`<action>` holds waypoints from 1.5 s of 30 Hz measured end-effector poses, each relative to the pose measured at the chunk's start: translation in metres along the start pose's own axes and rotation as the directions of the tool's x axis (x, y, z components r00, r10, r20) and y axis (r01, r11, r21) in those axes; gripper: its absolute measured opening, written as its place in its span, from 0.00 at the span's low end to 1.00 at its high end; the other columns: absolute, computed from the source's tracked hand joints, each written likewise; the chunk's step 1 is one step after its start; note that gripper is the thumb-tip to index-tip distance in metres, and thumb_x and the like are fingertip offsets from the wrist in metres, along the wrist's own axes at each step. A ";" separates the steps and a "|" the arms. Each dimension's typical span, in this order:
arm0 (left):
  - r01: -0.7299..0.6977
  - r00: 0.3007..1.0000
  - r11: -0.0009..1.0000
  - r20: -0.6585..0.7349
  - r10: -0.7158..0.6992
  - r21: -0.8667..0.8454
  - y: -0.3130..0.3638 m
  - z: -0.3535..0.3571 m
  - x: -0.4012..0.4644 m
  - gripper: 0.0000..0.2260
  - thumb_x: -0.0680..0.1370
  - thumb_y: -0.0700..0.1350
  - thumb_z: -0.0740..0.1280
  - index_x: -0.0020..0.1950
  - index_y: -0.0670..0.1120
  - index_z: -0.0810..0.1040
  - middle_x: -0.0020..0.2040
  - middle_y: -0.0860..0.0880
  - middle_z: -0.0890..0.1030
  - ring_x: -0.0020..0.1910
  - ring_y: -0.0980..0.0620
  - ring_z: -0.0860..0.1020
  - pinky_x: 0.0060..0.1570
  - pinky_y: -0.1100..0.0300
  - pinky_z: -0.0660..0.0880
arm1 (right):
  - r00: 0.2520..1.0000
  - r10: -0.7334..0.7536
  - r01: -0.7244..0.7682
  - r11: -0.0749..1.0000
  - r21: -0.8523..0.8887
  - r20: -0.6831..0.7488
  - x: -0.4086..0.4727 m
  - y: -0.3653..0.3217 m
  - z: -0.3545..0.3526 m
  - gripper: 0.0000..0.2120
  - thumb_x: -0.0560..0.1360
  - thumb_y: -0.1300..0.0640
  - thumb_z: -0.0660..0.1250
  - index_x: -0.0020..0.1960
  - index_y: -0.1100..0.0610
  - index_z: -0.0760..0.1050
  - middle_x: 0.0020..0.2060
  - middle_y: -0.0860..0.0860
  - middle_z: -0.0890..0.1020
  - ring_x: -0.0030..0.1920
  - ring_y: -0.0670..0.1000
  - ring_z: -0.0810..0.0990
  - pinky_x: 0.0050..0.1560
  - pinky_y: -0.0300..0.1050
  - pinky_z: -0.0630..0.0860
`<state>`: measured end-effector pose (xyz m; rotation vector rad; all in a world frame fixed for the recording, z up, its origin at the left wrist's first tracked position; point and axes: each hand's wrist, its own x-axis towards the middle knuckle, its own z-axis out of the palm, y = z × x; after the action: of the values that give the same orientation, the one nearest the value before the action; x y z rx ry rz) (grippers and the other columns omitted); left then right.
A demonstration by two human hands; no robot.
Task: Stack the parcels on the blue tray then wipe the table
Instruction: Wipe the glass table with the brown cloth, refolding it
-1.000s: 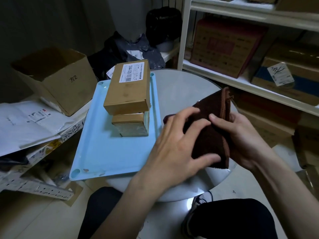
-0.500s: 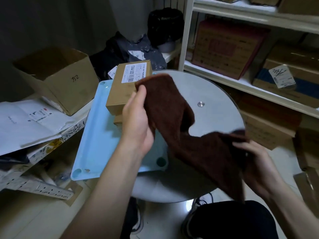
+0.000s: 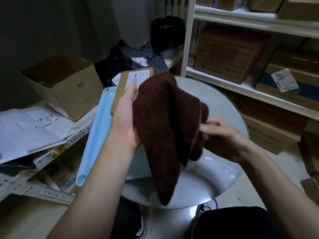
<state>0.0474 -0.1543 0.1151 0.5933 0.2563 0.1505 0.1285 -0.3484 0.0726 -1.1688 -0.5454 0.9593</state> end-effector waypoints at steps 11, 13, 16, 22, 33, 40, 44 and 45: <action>0.027 0.974 0.974 0.211 -0.077 0.227 -0.039 -0.037 -0.029 0.26 0.75 0.48 0.71 0.71 0.44 0.72 0.67 0.42 0.77 0.63 0.45 0.78 0.63 0.50 0.74 | 0.986 -0.164 0.136 0.879 0.457 0.023 -0.029 -0.007 0.008 0.13 0.67 0.55 0.77 0.51 0.56 0.84 0.48 0.54 0.86 0.49 0.53 0.85 0.55 0.48 0.80; -0.020 0.978 0.927 0.201 -0.061 0.375 -0.042 -0.037 -0.033 0.23 0.73 0.39 0.72 0.68 0.43 0.75 0.61 0.42 0.81 0.55 0.47 0.81 0.55 0.54 0.78 | 0.980 -0.153 0.180 0.954 0.242 -0.126 -0.034 -0.010 0.006 0.17 0.56 0.65 0.79 0.44 0.54 0.85 0.40 0.54 0.86 0.41 0.53 0.86 0.42 0.46 0.83; -0.151 0.987 0.891 0.109 0.115 0.429 -0.033 -0.032 -0.031 0.21 0.71 0.33 0.68 0.65 0.37 0.75 0.56 0.39 0.82 0.53 0.45 0.81 0.54 0.56 0.79 | 0.965 -0.149 0.161 0.986 0.037 -0.214 -0.037 -0.018 0.012 0.17 0.62 0.72 0.70 0.41 0.52 0.85 0.40 0.52 0.87 0.41 0.53 0.86 0.40 0.43 0.82; -0.280 0.945 0.786 0.013 0.328 0.551 -0.022 -0.018 -0.025 0.31 0.69 0.33 0.72 0.70 0.42 0.68 0.46 0.44 0.86 0.45 0.49 0.85 0.45 0.58 0.80 | 0.871 -0.191 0.122 0.976 -0.178 -0.453 -0.041 -0.033 0.023 0.24 0.60 0.64 0.73 0.56 0.59 0.76 0.46 0.56 0.86 0.42 0.50 0.87 0.39 0.41 0.82; -0.318 0.903 0.129 0.258 0.344 0.939 -0.013 -0.008 -0.029 0.19 0.68 0.38 0.77 0.55 0.55 0.83 0.45 0.57 0.78 0.47 0.58 0.78 0.51 0.62 0.73 | 0.656 -0.687 -0.047 0.376 -0.925 -0.313 -0.058 -0.037 0.023 0.16 0.66 0.53 0.76 0.53 0.44 0.81 0.45 0.45 0.80 0.48 0.53 0.80 0.45 0.59 0.80; -0.390 0.905 0.321 0.294 0.308 0.863 -0.003 -0.008 -0.025 0.07 0.70 0.41 0.72 0.46 0.48 0.79 0.42 0.50 0.80 0.43 0.57 0.77 0.46 0.62 0.72 | 0.834 -0.432 0.111 0.741 -0.662 -0.343 -0.055 -0.048 0.019 0.18 0.59 0.43 0.76 0.43 0.51 0.79 0.47 0.50 0.83 0.51 0.54 0.82 0.51 0.59 0.80; -0.249 0.965 0.722 0.225 0.132 0.645 -0.015 -0.023 -0.021 0.15 0.69 0.40 0.75 0.54 0.46 0.81 0.47 0.51 0.85 0.47 0.53 0.82 0.48 0.63 0.77 | 0.873 -0.374 0.293 0.915 -0.278 -0.313 -0.052 -0.057 0.017 0.15 0.61 0.53 0.77 0.47 0.51 0.79 0.40 0.47 0.84 0.43 0.50 0.84 0.40 0.42 0.81; -0.187 0.979 0.680 0.194 0.067 0.709 -0.023 -0.028 -0.021 0.14 0.68 0.39 0.75 0.53 0.46 0.83 0.50 0.50 0.86 0.50 0.52 0.83 0.51 0.62 0.77 | 0.878 -0.330 0.279 0.941 -0.189 -0.347 -0.047 -0.054 0.013 0.15 0.63 0.57 0.74 0.50 0.52 0.79 0.41 0.46 0.85 0.43 0.49 0.85 0.40 0.41 0.82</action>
<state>0.0212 -0.1629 0.0834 1.4249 0.1126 0.1342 0.1125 -0.3864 0.1326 -1.3013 -0.4704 0.4155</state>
